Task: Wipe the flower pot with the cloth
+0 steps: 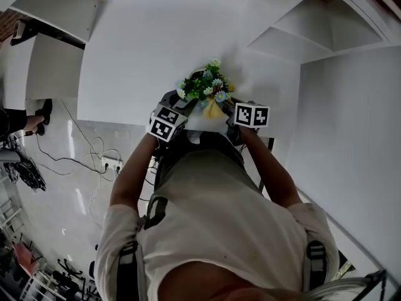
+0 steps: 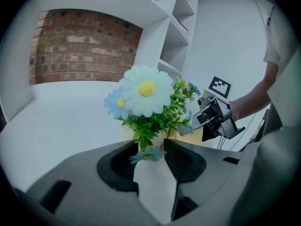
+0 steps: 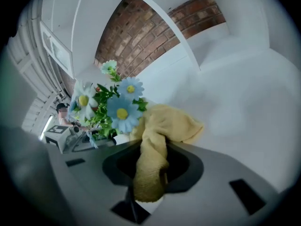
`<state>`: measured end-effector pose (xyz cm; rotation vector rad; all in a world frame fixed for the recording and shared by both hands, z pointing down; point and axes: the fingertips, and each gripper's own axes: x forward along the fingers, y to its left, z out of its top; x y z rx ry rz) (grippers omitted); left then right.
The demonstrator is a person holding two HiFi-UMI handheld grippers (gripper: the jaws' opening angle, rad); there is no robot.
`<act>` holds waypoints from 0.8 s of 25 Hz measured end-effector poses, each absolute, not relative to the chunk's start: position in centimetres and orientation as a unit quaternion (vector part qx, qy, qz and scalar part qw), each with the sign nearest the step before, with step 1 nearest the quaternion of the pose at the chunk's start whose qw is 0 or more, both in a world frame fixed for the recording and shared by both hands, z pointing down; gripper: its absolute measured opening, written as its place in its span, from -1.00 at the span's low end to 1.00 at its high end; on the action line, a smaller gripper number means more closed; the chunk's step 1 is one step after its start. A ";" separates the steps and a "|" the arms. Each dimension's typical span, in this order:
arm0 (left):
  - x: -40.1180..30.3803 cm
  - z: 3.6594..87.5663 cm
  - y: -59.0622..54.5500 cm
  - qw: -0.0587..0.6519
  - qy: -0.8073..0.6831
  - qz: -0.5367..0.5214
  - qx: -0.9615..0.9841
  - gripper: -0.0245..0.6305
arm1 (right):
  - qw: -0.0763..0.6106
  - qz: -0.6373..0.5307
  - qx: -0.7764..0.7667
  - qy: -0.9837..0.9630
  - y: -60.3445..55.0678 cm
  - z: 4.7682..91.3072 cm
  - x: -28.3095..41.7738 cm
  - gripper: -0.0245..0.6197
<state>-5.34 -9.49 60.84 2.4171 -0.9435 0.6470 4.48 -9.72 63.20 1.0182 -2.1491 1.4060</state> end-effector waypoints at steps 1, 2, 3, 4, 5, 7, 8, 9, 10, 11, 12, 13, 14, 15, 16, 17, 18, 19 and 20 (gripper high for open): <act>-5.6 60.5 -9.5 0.229 -0.330 0.231 0.886 -0.33 | 0.184 0.500 0.373 -0.760 -9.7 63.0 4.9 -0.56; -5.9 60.1 -9.8 0.226 -0.315 0.228 0.893 -0.24 | 0.177 0.500 0.385 -0.755 -10.0 62.6 5.4 -0.56; -6.3 59.7 -10.2 0.222 -0.302 0.228 0.898 -0.14 | 0.168 0.499 0.397 -0.752 -10.4 62.2 5.9 -0.56; -6.6 59.4 -10.8 0.214 -0.291 0.233 0.903 -0.07 | 0.161 0.497 0.407 -0.749 -10.9 61.8 6.3 -0.56; -6.8 59.3 -11.3 0.205 -0.278 0.242 0.907 -0.01 | 0.156 0.494 0.415 -0.748 -11.4 61.4 6.7 -0.56; -6.7 59.1 -12.2 0.187 -0.250 0.263 0.913 0.03 | 0.155 0.484 0.427 -0.748 -12.3 60.9 7.0 -0.56; -6.5 59.1 -12.5 0.180 -0.239 0.272 0.915 0.05 | 0.156 0.480 0.432 -0.747 -12.6 60.8 7.0 -0.56; -6.2 59.3 -12.8 0.176 -0.231 0.278 0.916 0.06 | 0.157 0.479 0.436 -0.746 -12.9 60.8 6.9 -0.56; -5.9 59.5 -13.0 0.175 -0.226 0.282 0.916 0.06 | 0.158 0.479 0.438 -0.744 -13.0 60.9 6.7 -0.56; -5.6 59.7 -13.0 0.174 -0.223 0.284 0.916 0.06 | 0.158 0.479 0.440 -0.743 -13.1 61.1 6.5 -0.56; -5.3 59.9 -13.0 0.174 -0.222 0.285 0.916 0.06 | 0.158 0.481 0.440 -0.742 -13.1 61.2 6.2 -0.56; -4.9 60.0 -13.0 0.175 -0.223 0.283 0.916 0.06 | 0.160 0.482 0.440 -0.741 -13.0 61.3 6.0 -0.56; -4.7 60.1 -13.0 0.176 -0.229 0.279 0.916 0.06 | 0.161 0.484 0.439 -0.740 -12.8 61.4 5.8 -0.56; -4.5 60.1 -13.1 0.178 -0.237 0.273 0.915 0.06 | 0.163 0.485 0.437 -0.739 -12.6 61.6 5.6 -0.56; -4.4 60.0 -13.1 0.181 -0.247 0.266 0.914 0.06 | 0.165 0.487 0.436 -0.739 -12.3 61.8 5.5 -0.56; -4.4 60.0 -13.1 0.185 -0.256 0.259 0.913 0.06 | 0.165 0.491 0.434 -0.738 -11.9 62.0 5.3 -0.56; -4.4 59.9 -13.0 0.187 -0.264 0.255 0.911 0.06 | 0.163 0.497 0.430 -0.736 -11.5 62.2 5.1 -0.56; -4.4 59.8 -13.0 0.188 -0.271 0.252 0.910 0.06 | 0.159 0.505 0.425 -0.734 -11.1 62.4 4.8 -0.56; -4.4 59.8 -12.9 0.191 -0.279 0.249 0.908 0.06 | 0.154 0.513 0.420 -0.732 -10.6 62.5 4.5 -0.56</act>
